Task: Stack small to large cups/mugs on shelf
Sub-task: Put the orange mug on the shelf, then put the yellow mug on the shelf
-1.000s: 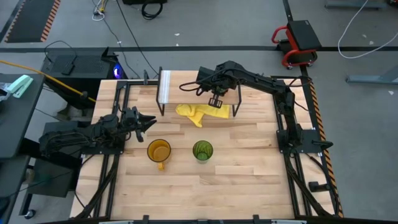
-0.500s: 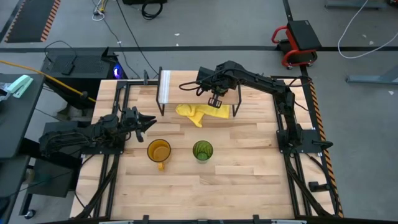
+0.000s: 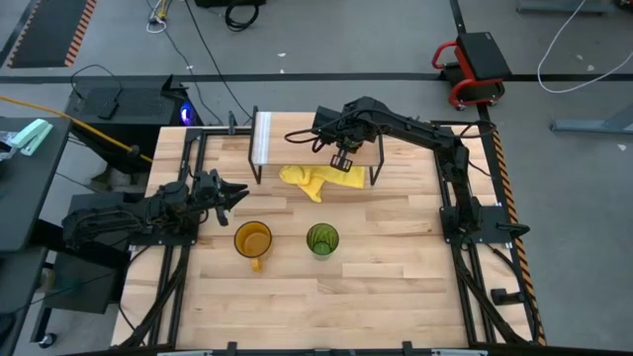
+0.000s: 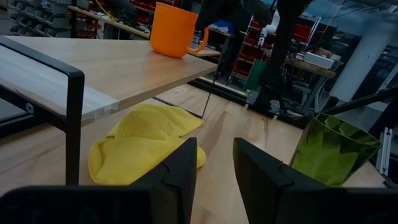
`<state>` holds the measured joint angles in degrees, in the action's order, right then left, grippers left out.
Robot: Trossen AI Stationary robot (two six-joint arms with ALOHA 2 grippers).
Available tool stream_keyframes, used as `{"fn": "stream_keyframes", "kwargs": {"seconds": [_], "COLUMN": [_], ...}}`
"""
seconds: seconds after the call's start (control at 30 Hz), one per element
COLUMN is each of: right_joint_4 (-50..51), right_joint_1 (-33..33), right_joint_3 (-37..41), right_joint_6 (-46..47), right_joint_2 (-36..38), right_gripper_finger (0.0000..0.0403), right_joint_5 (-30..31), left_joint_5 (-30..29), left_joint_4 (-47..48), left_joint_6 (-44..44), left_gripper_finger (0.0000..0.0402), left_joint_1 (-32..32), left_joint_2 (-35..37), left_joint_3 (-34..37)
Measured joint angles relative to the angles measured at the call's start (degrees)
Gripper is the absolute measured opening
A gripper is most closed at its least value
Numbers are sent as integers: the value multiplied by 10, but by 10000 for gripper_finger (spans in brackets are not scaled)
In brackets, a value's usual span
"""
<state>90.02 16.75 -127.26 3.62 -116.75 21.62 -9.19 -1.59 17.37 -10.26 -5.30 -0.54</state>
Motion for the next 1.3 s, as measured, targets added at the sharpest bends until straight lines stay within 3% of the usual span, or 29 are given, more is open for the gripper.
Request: {"fn": "stream_keyframes", "kwargs": {"seconds": [0.97, 1.3], "right_joint_4": [-1, -1], "right_joint_1": [-4, -75], "right_joint_3": [-10, -49], "right_joint_6": [22, 73], "right_joint_2": [4, 48], "right_gripper_finger": [4, 28], "right_joint_5": [0, -51], "left_joint_5": [0, 0], "left_joint_4": [0, 0], "left_joint_6": [0, 0], "left_gripper_finger": [110, 111], "left_joint_1": [0, 0], "left_joint_2": [0, 0], "left_joint_3": [0, 0]}}
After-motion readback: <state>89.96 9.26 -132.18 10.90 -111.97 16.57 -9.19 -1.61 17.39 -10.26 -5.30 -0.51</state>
